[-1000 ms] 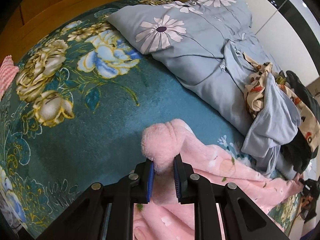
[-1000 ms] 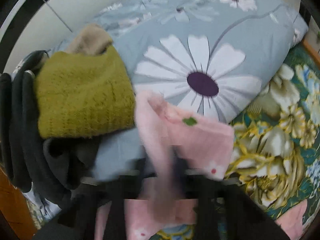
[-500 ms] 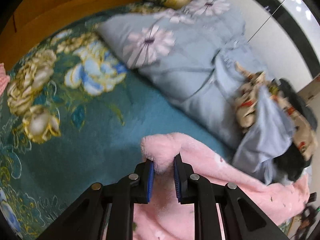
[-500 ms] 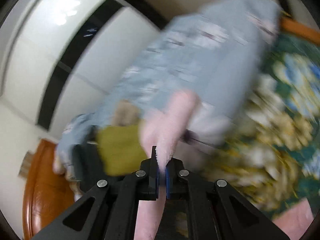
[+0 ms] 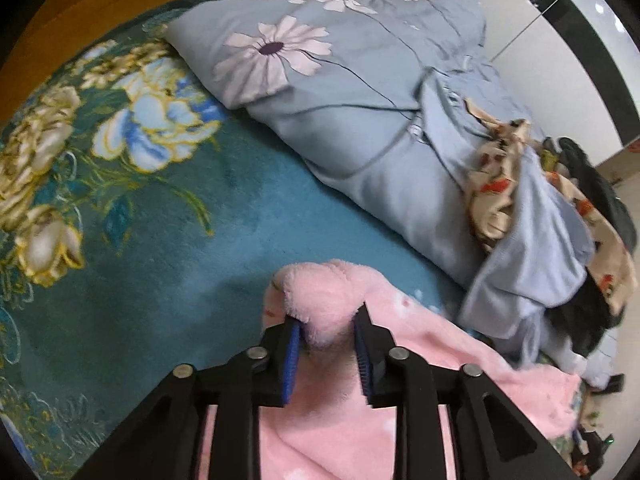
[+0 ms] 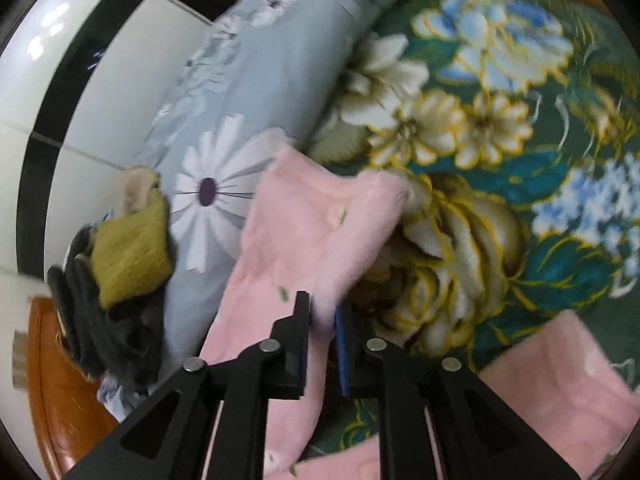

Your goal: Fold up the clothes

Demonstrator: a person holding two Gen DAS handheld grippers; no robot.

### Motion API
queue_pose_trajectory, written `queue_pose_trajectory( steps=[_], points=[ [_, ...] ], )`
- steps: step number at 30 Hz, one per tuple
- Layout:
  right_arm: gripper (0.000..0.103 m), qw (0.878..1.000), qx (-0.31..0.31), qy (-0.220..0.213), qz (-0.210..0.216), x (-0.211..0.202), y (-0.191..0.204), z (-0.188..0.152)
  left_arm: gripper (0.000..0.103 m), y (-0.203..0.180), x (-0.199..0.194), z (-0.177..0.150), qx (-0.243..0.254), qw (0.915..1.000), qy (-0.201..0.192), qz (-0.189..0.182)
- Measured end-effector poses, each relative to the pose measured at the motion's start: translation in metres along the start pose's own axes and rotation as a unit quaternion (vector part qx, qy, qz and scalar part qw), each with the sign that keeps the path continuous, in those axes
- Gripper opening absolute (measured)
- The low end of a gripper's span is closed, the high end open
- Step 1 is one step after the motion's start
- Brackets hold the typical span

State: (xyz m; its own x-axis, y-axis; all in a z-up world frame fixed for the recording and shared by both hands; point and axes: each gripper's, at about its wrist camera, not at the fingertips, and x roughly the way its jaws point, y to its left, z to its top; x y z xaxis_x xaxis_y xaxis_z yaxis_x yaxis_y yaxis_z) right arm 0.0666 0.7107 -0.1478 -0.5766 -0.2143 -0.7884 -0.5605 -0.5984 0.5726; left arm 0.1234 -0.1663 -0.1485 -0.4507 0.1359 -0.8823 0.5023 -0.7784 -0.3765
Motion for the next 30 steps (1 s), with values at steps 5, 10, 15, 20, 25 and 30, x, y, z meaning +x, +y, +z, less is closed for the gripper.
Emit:
queue_pose_trajectory(
  steps=[5,10,15,20,25,30],
  points=[
    [0.033,0.999,0.003,-0.033,0.014,-0.054,-0.022,-0.02,0.042,0.025,-0.031,-0.022,-0.013,0.9997,-0.011,-0.02],
    [0.037,0.996,0.077,-0.051,-0.007,-0.109,-0.107,-0.079,0.046,0.08,-0.06,-0.06,-0.057,0.9982,-0.017,0.002],
    [0.037,0.987,0.158,-0.022,-0.008,-0.118,-0.171,-0.134,0.047,0.124,-0.055,-0.114,-0.097,0.9949,0.027,0.005],
    [0.037,0.983,0.182,-0.004,0.023,-0.096,-0.172,-0.154,0.048,0.125,-0.032,-0.154,-0.112,0.9913,0.064,-0.022],
    [0.037,0.98,0.195,0.005,0.052,-0.075,-0.162,-0.164,0.048,0.114,-0.017,-0.17,-0.121,0.9882,0.083,-0.043],
    [0.031,0.978,0.197,0.009,0.071,-0.068,-0.151,-0.168,0.046,0.116,-0.015,-0.176,-0.146,0.9849,0.075,-0.054]
  ],
)
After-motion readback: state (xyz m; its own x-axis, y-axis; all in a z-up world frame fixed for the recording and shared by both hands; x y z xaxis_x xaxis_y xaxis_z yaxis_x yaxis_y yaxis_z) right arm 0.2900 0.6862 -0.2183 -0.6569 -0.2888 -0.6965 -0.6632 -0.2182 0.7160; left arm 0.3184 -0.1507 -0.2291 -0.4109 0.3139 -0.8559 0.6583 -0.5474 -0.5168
